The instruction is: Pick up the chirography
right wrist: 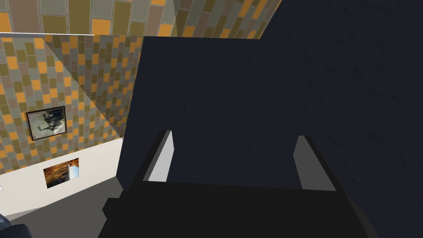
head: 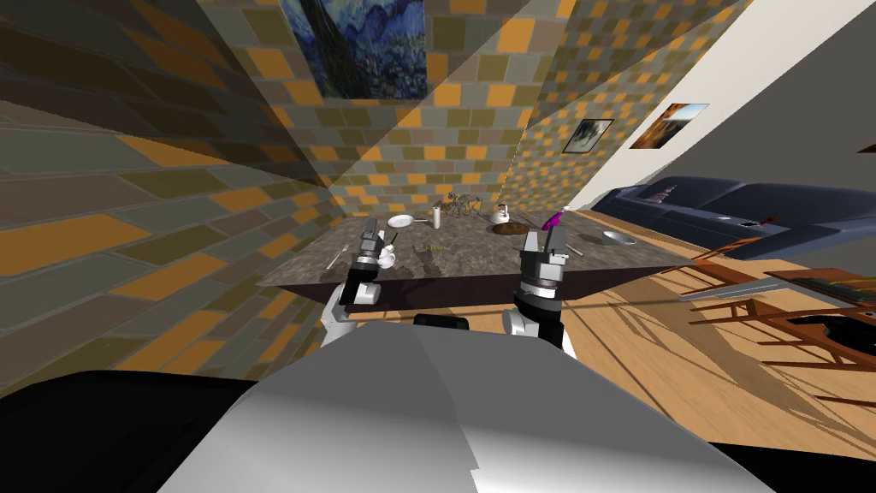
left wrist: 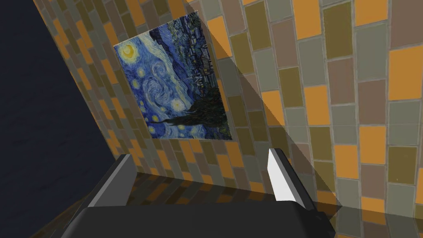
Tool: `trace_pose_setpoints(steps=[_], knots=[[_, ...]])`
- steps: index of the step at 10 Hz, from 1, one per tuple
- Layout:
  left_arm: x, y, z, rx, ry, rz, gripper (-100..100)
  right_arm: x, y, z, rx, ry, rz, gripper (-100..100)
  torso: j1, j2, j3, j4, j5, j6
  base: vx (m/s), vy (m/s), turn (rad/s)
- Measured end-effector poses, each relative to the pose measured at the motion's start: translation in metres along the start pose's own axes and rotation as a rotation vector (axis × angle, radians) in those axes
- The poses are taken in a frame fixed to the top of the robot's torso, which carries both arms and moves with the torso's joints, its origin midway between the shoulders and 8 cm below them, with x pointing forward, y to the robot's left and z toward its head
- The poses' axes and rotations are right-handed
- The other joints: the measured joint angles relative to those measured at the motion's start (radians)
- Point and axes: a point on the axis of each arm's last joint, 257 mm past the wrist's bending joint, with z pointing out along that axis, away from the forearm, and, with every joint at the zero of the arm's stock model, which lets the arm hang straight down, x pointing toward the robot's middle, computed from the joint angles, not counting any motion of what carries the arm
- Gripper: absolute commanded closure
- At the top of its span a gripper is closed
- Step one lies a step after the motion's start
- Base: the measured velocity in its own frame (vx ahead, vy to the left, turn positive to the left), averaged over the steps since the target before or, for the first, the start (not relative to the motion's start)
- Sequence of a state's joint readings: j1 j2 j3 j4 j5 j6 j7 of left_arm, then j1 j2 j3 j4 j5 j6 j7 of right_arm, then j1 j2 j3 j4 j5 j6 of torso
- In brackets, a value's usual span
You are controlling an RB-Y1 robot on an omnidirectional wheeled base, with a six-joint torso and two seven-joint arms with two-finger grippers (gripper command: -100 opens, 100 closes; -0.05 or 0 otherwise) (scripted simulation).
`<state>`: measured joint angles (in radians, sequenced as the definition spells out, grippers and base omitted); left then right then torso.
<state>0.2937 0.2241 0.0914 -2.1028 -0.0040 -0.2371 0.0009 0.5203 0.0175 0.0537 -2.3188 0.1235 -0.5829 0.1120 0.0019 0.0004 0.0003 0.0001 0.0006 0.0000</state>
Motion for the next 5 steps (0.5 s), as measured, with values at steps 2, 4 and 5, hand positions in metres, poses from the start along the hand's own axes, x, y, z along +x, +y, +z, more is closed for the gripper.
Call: trace_pose_setpoints(steps=[2, 4, 5], knots=[[-0.007, 0.020, 0.011, -0.048, -0.002, 0.007, -100, 0.000, 0.000, 0.000, 0.000, 0.000, 0.000, 0, 0.000, 0.000, 0.000, 0.000, 0.000, 0.000, -0.013, 0.024, -0.032], [-0.016, 0.042, 0.024, -0.098, -0.008, 0.016, -100, 0.000, 0.000, 0.000, 0.000, 0.000, 0.000, 0, -0.001, 0.000, 0.000, 0.000, 0.000, 0.000, -0.015, 0.019, -0.047], [-0.021, 0.053, 0.033, -0.124, -0.013, 0.020, -100, 0.000, 0.000, 0.000, 0.000, 0.000, 0.000, 0, -0.001, 0.000, 0.000, 0.000, 0.000, 0.000, -0.012, 0.017, -0.031]])
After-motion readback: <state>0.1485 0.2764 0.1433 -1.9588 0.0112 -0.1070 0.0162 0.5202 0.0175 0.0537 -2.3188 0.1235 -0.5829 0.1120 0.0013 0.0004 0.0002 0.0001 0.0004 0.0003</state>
